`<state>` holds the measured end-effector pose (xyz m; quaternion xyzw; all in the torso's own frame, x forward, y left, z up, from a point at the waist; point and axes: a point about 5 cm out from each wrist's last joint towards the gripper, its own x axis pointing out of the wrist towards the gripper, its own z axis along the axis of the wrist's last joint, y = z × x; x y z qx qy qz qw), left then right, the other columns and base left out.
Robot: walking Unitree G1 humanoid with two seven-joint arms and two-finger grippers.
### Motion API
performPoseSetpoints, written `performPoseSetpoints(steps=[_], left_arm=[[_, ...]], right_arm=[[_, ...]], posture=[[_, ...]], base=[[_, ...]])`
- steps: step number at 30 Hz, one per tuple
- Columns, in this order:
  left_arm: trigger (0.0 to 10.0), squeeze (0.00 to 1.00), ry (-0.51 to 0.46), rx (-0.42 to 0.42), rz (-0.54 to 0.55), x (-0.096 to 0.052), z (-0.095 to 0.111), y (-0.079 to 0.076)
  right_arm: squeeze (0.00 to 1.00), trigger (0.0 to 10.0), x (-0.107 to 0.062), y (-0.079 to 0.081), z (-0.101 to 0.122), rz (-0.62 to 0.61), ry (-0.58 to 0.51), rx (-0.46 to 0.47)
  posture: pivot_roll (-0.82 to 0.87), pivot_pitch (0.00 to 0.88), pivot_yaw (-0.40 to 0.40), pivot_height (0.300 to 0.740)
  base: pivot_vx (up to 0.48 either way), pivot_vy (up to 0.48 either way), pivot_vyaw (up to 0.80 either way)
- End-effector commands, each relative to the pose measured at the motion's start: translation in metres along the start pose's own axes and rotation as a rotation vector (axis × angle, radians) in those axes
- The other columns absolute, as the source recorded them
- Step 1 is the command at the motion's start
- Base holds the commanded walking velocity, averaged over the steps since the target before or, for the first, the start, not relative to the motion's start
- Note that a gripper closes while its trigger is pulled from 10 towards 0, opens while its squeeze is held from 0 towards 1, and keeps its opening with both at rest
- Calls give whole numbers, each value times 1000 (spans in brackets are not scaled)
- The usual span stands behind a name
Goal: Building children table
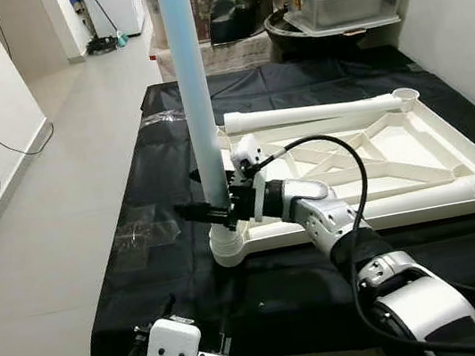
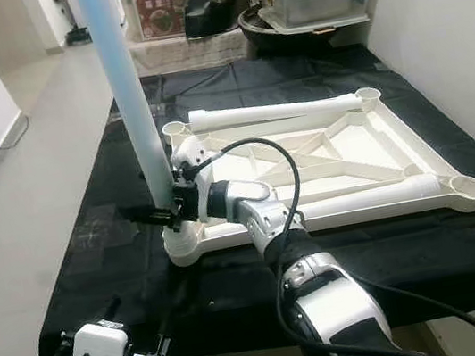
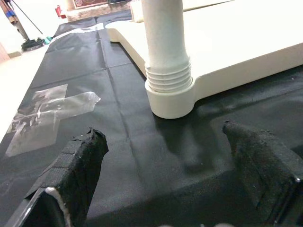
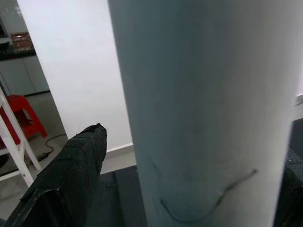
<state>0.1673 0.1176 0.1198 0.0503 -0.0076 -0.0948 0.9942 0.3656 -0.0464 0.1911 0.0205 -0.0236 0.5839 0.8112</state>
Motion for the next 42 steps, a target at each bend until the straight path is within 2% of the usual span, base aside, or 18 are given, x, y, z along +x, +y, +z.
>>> performPoseSetpoints(steps=[1,12,13,15,16,33,40,42], left_arm=[[10000,0,1,14,-3,-2,0,-1],[10000,0,0,20,-10,-3,-1,-2],[10000,0,1,21,-12,-3,-1,-2],[10000,0,1,21,-12,-3,-1,-2],[10000,0,2,22,-13,-3,-2,-3],[10000,0,5,31,-14,-2,-2,-2],[10000,0,-4,48,6,0,0,4],[10000,0,-17,56,22,2,3,9]], right_arm=[[0,10000,5,2,3,15,7,-25],[0,10000,9,2,-1,7,23,-26],[0,7725,9,2,-1,6,25,-26],[0,7725,9,2,-2,6,26,-26],[0,0,9,1,-2,-4,23,-24],[0,0,2,3,-14,-30,15,-15],[0,0,-10,2,-28,-172,6,-21],[0,0,-18,-7,-34,-349,25,-17]], posture=[[29,73,-29,740],[33,63,-26,740],[33,63,-26,740],[33,63,-26,740],[33,61,-28,740],[36,55,-23,740],[36,58,-24,740],[31,63,-19,740]], base=[[0,0,0],[0,0,0],[0,0,0],[0,0,0],[0,0,0],[0,0,0],[0,0,0],[0,0,0]])
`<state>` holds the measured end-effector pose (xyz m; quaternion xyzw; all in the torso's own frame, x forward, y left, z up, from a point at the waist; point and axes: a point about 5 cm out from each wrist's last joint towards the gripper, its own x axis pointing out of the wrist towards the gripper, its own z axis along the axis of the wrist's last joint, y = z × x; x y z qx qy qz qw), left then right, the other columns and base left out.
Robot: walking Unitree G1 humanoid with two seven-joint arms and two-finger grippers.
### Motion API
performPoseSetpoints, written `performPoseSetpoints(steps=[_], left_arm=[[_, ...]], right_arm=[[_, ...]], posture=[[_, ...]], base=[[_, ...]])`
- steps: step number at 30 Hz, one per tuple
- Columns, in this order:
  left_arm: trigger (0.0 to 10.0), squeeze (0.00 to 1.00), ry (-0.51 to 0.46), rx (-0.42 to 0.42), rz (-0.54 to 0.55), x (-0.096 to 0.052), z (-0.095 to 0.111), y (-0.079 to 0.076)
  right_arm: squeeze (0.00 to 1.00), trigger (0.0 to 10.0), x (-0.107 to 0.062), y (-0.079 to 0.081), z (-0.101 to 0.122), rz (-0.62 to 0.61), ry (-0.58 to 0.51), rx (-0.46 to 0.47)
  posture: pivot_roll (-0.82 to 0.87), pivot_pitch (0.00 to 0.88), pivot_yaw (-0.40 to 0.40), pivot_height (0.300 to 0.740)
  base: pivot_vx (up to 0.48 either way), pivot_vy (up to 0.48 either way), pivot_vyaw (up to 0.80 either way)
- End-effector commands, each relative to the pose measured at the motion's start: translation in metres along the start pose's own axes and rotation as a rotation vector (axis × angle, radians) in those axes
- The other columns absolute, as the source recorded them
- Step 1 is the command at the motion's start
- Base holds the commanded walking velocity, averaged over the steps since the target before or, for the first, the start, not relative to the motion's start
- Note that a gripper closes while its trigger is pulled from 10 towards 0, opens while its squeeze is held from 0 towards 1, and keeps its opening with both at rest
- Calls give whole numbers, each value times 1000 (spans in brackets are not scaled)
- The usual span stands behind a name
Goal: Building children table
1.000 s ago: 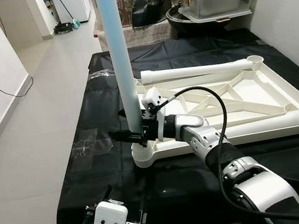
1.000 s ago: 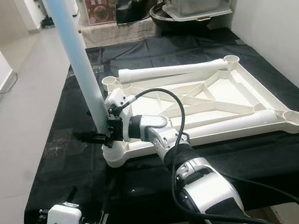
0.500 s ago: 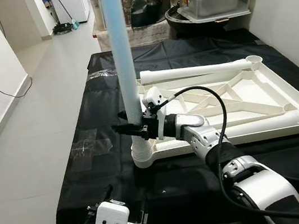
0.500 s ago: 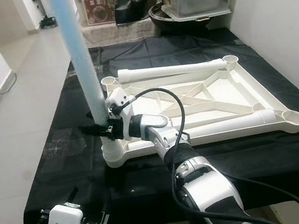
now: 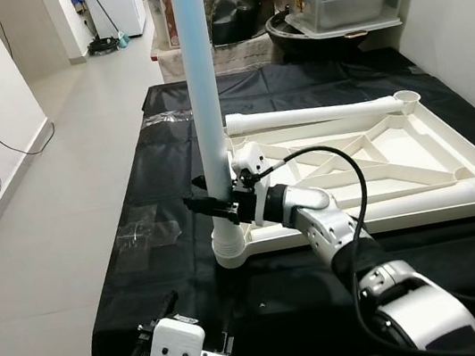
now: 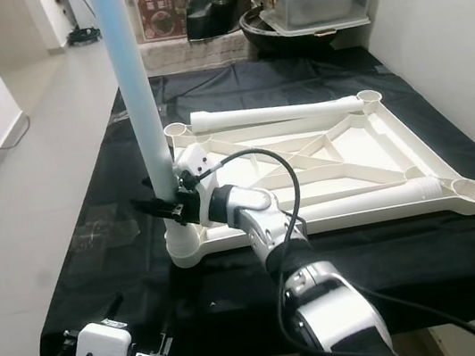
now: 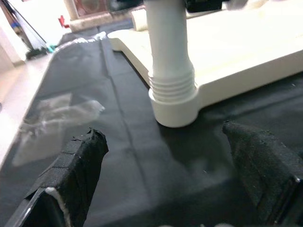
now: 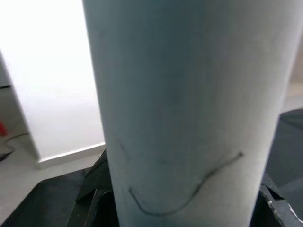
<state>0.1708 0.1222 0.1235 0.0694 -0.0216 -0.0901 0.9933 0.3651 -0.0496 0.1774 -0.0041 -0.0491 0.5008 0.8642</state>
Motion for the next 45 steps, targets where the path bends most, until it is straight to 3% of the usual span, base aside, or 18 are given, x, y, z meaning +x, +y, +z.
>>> performPoseSetpoints(steps=[1,3,4,5,7,11,13,14,21,27,29,33,34,35,36,42,43,45], left_arm=[[10000,0,6,15,11,0,-1,4],[10000,0,1,18,16,1,0,5],[10000,0,-8,24,20,3,2,7],[10000,0,-8,24,20,3,2,7],[10000,0,-13,28,18,4,3,7],[10000,0,-17,25,15,5,4,6],[10000,0,-17,25,15,5,4,6],[10000,0,-17,23,11,4,4,4],[10000,0,-16,25,4,5,4,3],[10000,0,-13,28,-1,4,3,3],[10000,0,-11,27,-4,4,3,3],[10000,0,-8,26,-11,4,2,1],[10000,0,-8,28,-15,4,2,0],[10000,0,-8,28,-15,4,2,0],[10000,0,-8,28,-20,5,2,-1],[10000,0,-7,29,-27,5,1,-2],[10000,0,-7,30,-29,5,1,-2],[10000,0,-8,29,-30,5,1,-2]], right_arm=[[0,0,-13,-7,-21,-153,49,53],[0,0,-15,-13,-23,-251,65,50],[0,0,-23,-27,-28,-530,117,42],[0,0,-23,-27,-28,-530,117,42],[0,0,-37,-38,-30,-817,148,28],[0,0,-48,-34,-24,-1123,103,25],[0,0,-48,-34,-24,-1123,103,25],[0,0,-51,-21,-23,-1342,98,44],[0,0,-41,-4,-31,-1476,156,137],[0,0,-25,11,-29,-1453,161,192],[0,10000,-23,12,-24,-1417,136,184],[0,10000,-22,12,-20,-1365,121,178],[682,10000,-23,11,-20,-1345,123,177],[682,10000,-23,11,-20,-1345,123,177],[1000,10000,-26,9,-20,-1329,121,170],[1000,10000,-38,-2,-22,-1326,142,129],[0,10000,-41,-4,-22,-1306,129,127],[0,10000,-44,-8,-19,-1258,84,107]], posture=[[31,63,-19,740],[28,64,-14,740],[28,64,-14,740],[28,64,-14,740],[26,64,-13,740],[27,64,-13,740],[27,64,-13,740],[31,65,-12,740],[33,65,-11,740],[36,65,-13,740],[36,67,-12,740],[33,65,-9,740],[33,65,-9,740],[33,65,-9,740],[32,64,-7,740],[31,60,-5,740],[27,57,-1,740],[27,57,-1,740]], base=[[0,0,0],[0,0,0],[0,0,0],[0,0,0],[0,0,0],[0,0,0],[0,0,0],[0,0,0],[0,0,0],[0,0,0],[0,0,0],[0,0,0],[0,0,0],[0,0,0],[0,0,0],[0,0,0],[0,0,0],[0,0,0]])
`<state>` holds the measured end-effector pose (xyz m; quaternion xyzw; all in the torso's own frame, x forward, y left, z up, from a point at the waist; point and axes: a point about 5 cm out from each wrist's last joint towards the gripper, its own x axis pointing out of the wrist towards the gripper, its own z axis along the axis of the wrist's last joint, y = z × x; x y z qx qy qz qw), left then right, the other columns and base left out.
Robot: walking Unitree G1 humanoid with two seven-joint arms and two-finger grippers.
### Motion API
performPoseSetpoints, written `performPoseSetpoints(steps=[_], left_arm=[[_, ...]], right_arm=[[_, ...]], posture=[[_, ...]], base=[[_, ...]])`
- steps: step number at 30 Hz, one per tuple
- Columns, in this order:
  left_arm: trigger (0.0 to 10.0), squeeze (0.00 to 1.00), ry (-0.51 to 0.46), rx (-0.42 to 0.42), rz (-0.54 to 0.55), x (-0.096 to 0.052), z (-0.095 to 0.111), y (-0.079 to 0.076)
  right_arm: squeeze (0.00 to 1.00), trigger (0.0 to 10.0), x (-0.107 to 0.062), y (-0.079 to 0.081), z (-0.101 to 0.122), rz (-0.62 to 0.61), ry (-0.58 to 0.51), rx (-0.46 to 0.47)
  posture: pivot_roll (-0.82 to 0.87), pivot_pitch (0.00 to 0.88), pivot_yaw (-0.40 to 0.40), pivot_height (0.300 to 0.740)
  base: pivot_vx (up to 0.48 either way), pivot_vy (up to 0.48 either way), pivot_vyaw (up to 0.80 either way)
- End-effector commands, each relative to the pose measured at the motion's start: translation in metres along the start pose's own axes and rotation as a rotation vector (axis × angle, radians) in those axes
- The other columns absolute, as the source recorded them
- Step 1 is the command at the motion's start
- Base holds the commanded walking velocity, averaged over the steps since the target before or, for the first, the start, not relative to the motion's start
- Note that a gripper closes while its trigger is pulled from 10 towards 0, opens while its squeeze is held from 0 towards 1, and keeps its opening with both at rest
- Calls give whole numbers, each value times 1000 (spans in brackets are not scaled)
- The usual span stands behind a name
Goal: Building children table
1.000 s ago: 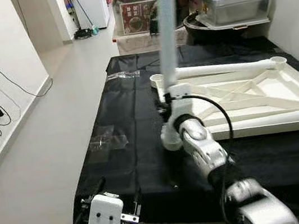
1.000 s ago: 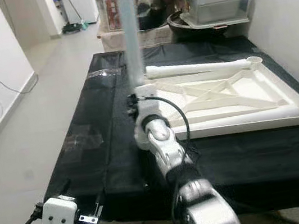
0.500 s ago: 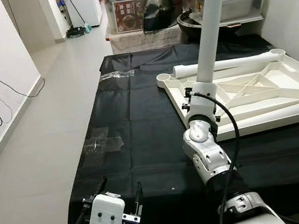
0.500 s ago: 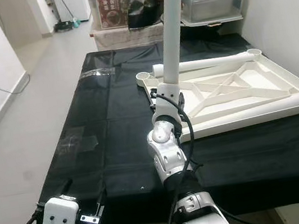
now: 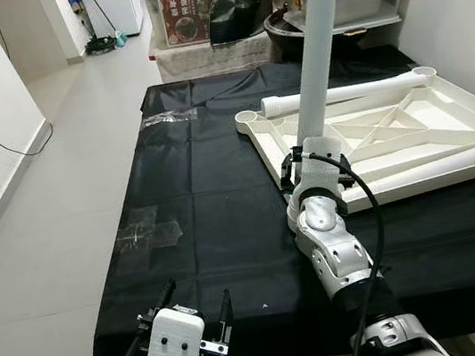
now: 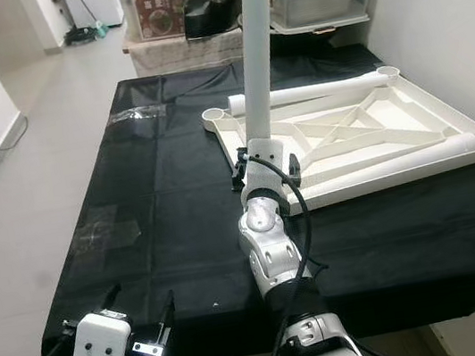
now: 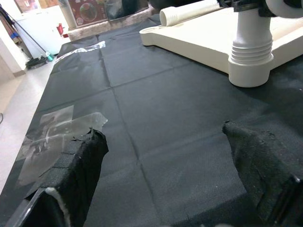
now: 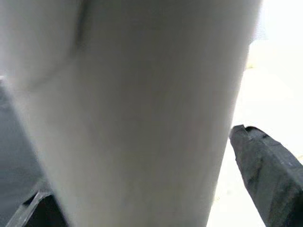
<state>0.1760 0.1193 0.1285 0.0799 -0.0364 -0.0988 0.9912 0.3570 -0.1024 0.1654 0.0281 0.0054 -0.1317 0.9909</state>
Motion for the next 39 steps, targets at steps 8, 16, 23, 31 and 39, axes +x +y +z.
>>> performPoseSetpoints(steps=[8,16,23,31,39], left_arm=[[10000,0,17,8,-19,0,-4,-3],[10000,0,18,10,-24,-1,-5,-3],[10000,0,15,11,-31,1,-5,-3],[10000,0,3,12,-41,4,-3,-4],[10000,0,0,9,-41,3,-2,-7]], right_arm=[[0,10000,4,0,4,252,-82,136],[0,10000,15,-23,0,539,-55,162],[0,10000,10,-22,-9,975,61,150],[0,10000,7,-9,2,1319,122,129],[0,10000,2,6,15,1548,147,79]], posture=[[24,45,2,740],[21,43,6,740],[22,30,17,740],[40,22,6,740],[46,19,3,740]], base=[[0,0,0],[0,0,0],[0,0,0],[0,0,0],[0,0,0]])
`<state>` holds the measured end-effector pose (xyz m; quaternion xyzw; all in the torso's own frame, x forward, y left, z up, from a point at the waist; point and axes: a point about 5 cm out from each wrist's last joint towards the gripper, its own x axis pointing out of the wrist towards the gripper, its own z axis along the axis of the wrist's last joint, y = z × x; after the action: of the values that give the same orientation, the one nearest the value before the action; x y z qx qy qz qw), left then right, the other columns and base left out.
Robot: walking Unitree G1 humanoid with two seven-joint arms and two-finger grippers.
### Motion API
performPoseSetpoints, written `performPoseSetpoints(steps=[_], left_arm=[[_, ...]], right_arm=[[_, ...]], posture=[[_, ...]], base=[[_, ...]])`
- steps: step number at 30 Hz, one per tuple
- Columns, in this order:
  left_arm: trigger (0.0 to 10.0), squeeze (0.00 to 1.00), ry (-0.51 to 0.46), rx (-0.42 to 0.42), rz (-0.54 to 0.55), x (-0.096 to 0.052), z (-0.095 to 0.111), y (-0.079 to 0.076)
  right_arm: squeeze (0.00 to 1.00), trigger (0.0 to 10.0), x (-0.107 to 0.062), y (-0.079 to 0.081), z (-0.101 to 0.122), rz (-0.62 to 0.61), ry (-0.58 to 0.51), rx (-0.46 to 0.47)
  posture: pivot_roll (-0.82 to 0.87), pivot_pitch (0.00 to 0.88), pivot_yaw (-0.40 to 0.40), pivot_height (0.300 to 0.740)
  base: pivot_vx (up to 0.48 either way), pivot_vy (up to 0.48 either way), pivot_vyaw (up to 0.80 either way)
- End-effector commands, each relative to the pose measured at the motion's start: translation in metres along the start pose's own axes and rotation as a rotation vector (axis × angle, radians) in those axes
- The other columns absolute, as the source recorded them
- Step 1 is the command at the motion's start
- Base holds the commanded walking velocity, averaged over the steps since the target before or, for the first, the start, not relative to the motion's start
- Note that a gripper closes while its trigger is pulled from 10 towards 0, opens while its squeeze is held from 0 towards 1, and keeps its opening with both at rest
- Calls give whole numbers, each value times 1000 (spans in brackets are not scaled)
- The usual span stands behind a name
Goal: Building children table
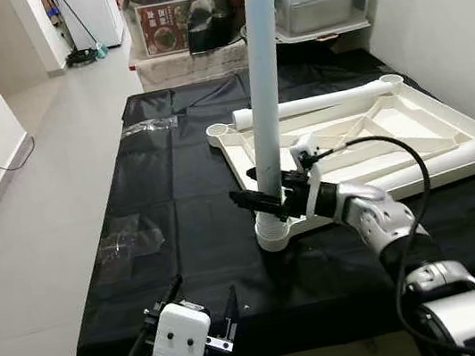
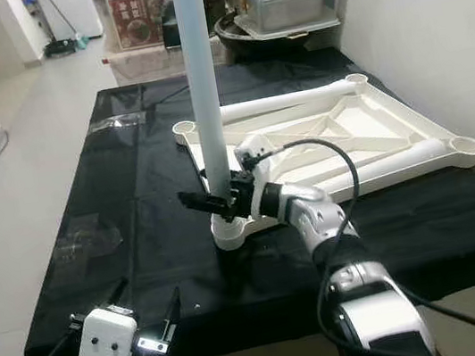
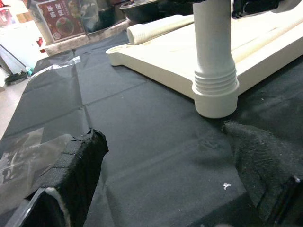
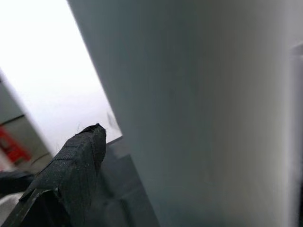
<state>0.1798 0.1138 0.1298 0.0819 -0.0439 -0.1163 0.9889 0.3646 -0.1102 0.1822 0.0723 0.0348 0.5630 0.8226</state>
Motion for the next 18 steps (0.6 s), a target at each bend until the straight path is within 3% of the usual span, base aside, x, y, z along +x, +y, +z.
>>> performPoseSetpoints(steps=[1,6,7,18], left_arm=[[10000,0,15,3,-9,-1,-4,-3],[10000,0,10,1,-14,0,-3,-3],[10000,0,6,1,-18,1,-2,-4],[10000,0,4,1,-22,3,-3,-5]], right_arm=[[0,10000,13,11,-1,161,50,-4],[0,10000,14,18,-4,260,81,-5],[0,0,14,21,-8,313,97,-1],[0,0,14,24,-24,298,108,-31]], posture=[[46,19,3,740],[46,19,3,740],[48,18,6,740],[39,15,13,740]], base=[[0,0,0],[0,0,0],[0,0,0],[0,0,0]])
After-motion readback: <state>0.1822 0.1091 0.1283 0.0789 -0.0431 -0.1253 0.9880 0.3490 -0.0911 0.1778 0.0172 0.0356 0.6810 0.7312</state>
